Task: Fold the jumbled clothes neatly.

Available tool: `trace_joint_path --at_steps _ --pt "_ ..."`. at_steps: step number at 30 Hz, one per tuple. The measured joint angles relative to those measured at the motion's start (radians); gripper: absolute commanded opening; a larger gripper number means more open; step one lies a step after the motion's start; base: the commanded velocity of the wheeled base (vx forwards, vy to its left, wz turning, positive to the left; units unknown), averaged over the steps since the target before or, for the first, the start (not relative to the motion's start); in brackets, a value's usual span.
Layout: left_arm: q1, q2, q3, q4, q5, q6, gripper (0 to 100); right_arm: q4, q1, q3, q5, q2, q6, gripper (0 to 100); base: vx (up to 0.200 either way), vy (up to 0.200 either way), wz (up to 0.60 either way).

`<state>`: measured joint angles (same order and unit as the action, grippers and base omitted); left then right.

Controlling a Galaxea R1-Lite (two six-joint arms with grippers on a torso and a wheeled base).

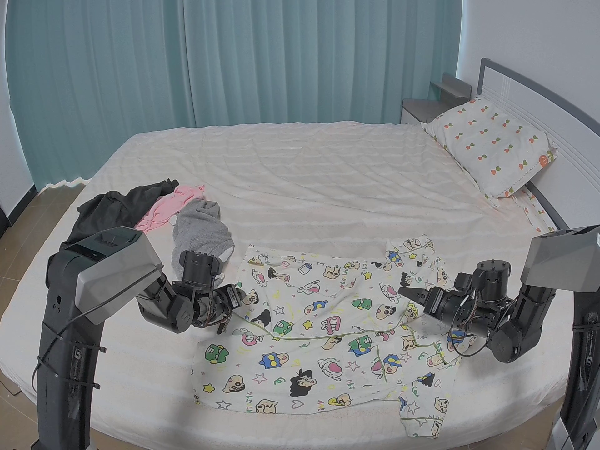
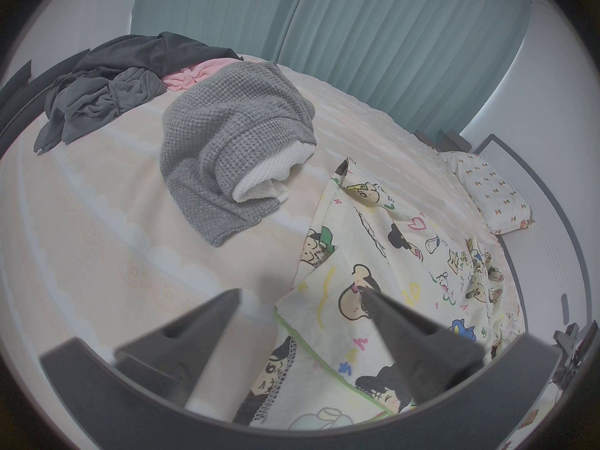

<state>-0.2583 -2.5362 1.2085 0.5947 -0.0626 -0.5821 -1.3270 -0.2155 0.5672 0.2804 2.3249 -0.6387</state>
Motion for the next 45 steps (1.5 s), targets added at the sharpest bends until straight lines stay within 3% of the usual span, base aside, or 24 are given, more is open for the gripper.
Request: trace_joint_path --at_steps 6,7,38,41,45 --pt "-0.007 -0.013 0.039 -0.039 0.001 0.000 100 0.000 -0.001 -0.001 0.000 0.000 -0.001 100 0.000 0.000 0.00" --pt "-0.008 -0.014 0.042 -0.040 0.001 0.000 0 0.000 -0.001 -0.001 0.000 0.000 0.000 100 0.000 0.000 0.00" --pt "-0.011 0.036 -0.035 -0.037 -0.003 -0.008 0 -0.002 0.000 -0.011 0.000 0.000 -0.001 100 0.000 0.000 0.00" --pt "-0.030 0.044 -0.040 -0.040 -0.002 -0.034 0 -0.002 0.000 -0.012 0.000 0.000 -0.001 100 0.000 0.000 0.00" --pt "-0.051 0.057 -0.046 -0.044 -0.001 -0.134 0 -0.002 0.000 -0.012 0.000 0.000 -0.001 100 0.000 0.000 0.00"
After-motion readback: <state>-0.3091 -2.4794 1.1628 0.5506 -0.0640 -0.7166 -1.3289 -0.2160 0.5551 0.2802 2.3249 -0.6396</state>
